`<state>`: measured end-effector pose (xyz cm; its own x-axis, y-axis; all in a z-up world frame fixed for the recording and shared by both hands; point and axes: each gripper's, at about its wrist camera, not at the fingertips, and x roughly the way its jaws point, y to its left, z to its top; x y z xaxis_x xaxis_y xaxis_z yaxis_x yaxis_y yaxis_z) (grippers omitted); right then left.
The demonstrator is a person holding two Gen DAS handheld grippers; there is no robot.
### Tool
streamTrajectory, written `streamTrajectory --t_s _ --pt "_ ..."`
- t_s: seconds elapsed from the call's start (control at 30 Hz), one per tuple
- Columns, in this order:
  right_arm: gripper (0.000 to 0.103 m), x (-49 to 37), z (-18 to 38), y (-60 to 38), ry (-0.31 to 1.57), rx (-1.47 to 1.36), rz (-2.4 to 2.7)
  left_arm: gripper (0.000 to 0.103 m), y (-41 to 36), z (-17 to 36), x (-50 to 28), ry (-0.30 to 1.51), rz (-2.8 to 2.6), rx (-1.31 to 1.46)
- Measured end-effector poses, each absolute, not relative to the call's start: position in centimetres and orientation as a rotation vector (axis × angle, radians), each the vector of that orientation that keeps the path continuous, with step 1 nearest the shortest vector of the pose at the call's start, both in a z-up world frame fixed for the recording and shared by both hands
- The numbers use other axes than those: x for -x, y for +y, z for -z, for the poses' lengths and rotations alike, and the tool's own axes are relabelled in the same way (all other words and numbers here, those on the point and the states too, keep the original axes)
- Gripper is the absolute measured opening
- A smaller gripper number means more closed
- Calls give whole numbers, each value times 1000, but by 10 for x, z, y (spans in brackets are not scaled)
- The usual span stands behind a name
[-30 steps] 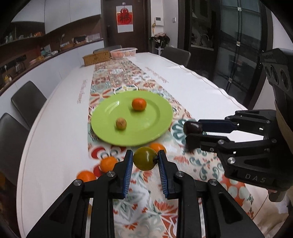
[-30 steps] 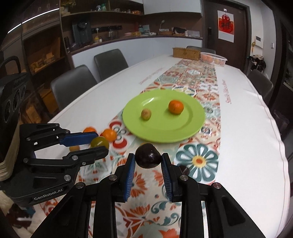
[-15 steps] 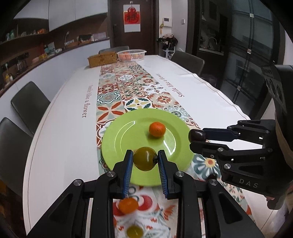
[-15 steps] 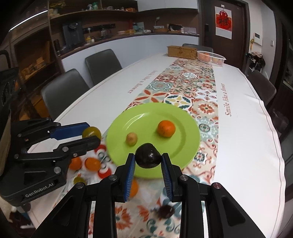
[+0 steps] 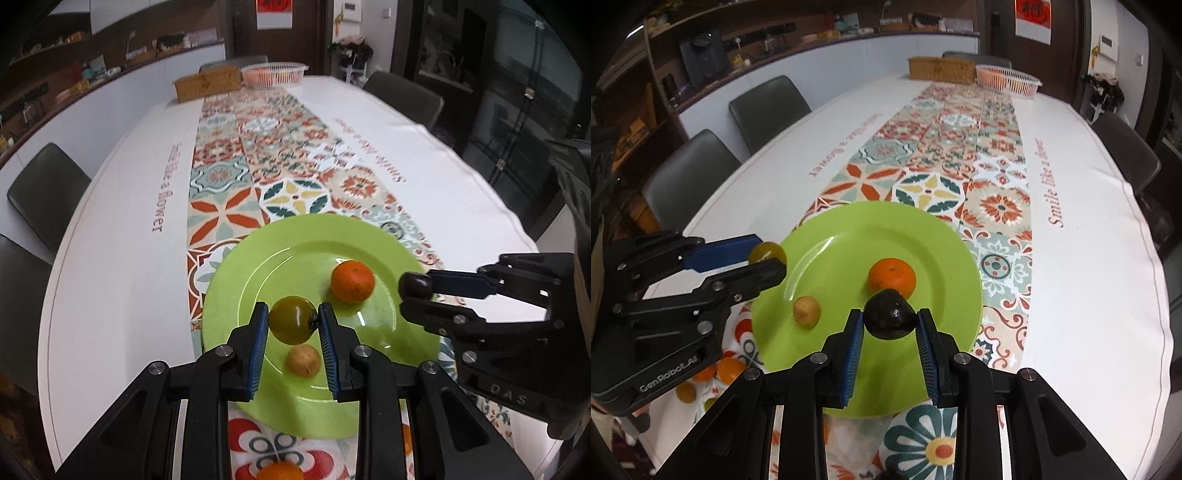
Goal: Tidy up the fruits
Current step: 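Carry the green-yellow fruit and the plum over the green plate with both tools, then open both tools to release the green-yellow fruit and plum onto the plate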
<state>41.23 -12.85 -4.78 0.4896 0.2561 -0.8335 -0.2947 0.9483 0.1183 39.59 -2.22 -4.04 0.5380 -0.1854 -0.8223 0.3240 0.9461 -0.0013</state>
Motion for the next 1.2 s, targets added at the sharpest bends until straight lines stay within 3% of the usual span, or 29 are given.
streamTrajectory --t_s 0.4,0.53,0.63,1.2 --pt "31 -437 65 -130 1089 -1 -322 28 -24 63 -423 1037 265 -129" --pt "31 -436 65 -129 1084 3 -322 38 -25 59 -423 1024 261 -138" --pt "38 -434 63 -130 1079 -7 -323 38 -23 55 -420 1023 255 -137" --pt "39 -369 17 -133 917 40 -299 38 -12 4 -344 882 196 -193"
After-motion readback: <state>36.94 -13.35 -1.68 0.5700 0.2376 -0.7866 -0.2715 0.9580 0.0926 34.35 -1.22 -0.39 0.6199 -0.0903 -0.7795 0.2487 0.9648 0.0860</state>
